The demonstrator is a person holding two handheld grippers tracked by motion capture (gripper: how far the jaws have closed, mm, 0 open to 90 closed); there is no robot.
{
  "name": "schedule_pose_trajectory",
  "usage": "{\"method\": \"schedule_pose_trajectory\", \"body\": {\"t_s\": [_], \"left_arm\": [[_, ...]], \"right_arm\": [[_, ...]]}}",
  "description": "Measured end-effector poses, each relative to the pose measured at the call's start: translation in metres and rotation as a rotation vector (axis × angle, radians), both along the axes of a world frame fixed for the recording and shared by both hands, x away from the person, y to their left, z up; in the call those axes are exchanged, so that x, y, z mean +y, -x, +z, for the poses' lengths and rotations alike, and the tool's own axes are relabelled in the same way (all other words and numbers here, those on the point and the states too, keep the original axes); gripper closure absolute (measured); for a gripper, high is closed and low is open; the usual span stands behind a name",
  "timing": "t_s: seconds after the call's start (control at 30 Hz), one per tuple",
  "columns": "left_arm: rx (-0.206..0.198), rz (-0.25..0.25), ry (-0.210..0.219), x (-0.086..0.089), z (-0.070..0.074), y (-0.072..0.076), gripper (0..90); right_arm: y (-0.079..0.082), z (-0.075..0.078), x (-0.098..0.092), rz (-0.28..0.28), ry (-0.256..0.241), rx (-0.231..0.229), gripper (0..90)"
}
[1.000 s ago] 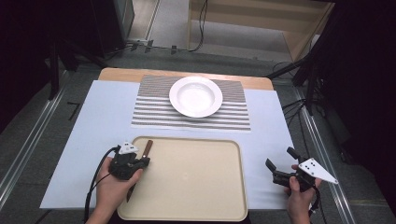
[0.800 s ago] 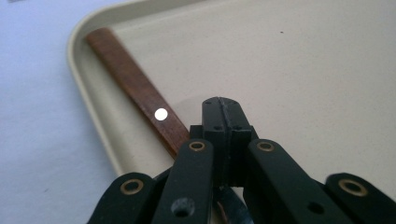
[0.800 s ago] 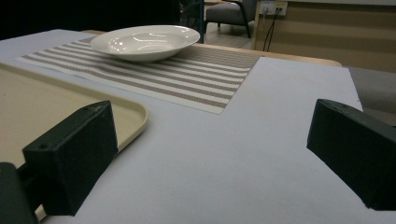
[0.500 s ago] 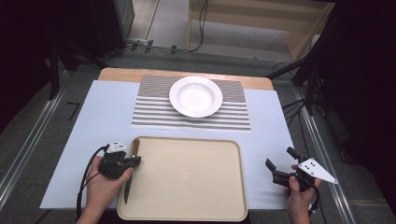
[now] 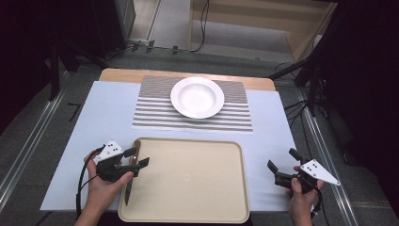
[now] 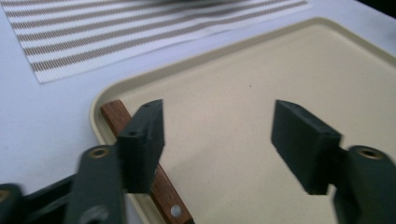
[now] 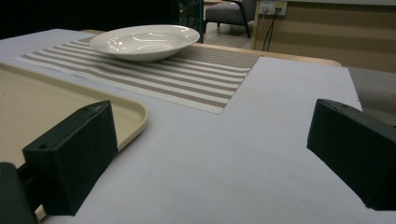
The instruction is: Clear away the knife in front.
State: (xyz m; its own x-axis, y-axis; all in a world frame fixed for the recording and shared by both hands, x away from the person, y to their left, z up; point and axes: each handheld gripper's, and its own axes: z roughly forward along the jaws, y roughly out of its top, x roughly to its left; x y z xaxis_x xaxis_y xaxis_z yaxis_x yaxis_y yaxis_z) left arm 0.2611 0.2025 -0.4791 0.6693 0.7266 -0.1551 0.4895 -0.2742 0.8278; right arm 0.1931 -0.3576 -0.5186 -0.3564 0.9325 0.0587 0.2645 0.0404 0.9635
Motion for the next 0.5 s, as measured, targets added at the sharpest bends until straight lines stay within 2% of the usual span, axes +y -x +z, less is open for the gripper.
{"method": "schedule_pose_trajectory", "body": {"t_s": [0.13, 0.17, 0.2, 0.23, 0.3, 0.37, 0.5], "left_arm": [[-0.016, 0.019, 0.017, 0.003, 0.002, 0.0, 13.7], [-0.019, 0.011, 0.023, 0.004, 0.002, 0.0, 7.0], [-0.02, 0.001, 0.051, 0.007, 0.004, 0.0, 0.9], [-0.02, 0.001, 0.051, 0.007, 0.004, 0.0, 0.0], [-0.046, -0.005, 0.069, 0.011, 0.006, 0.001, 0.0], [-0.049, -0.006, 0.072, 0.012, 0.006, 0.001, 0.0], [-0.08, 0.005, 0.072, 0.017, 0.008, 0.003, 0.0]], "right_arm": [[0.0, 0.0, 0.0, 0.0, 0.001, -0.002, 0.3], [0.0, 0.0, 0.0, 0.001, 0.003, 0.0, 0.3], [0.0, 0.0, 0.0, 0.001, 0.002, 0.0, 0.3], [0.0, 0.0, 0.0, 0.001, 0.002, 0.0, 0.3], [0.0, 0.0, 0.0, 0.001, 0.003, 0.0, 0.3], [0.0, 0.0, 0.0, 0.0, 0.0, 0.0, 0.3], [0.0, 0.0, 0.0, 0.0, 0.0, 0.001, 0.3]]}}
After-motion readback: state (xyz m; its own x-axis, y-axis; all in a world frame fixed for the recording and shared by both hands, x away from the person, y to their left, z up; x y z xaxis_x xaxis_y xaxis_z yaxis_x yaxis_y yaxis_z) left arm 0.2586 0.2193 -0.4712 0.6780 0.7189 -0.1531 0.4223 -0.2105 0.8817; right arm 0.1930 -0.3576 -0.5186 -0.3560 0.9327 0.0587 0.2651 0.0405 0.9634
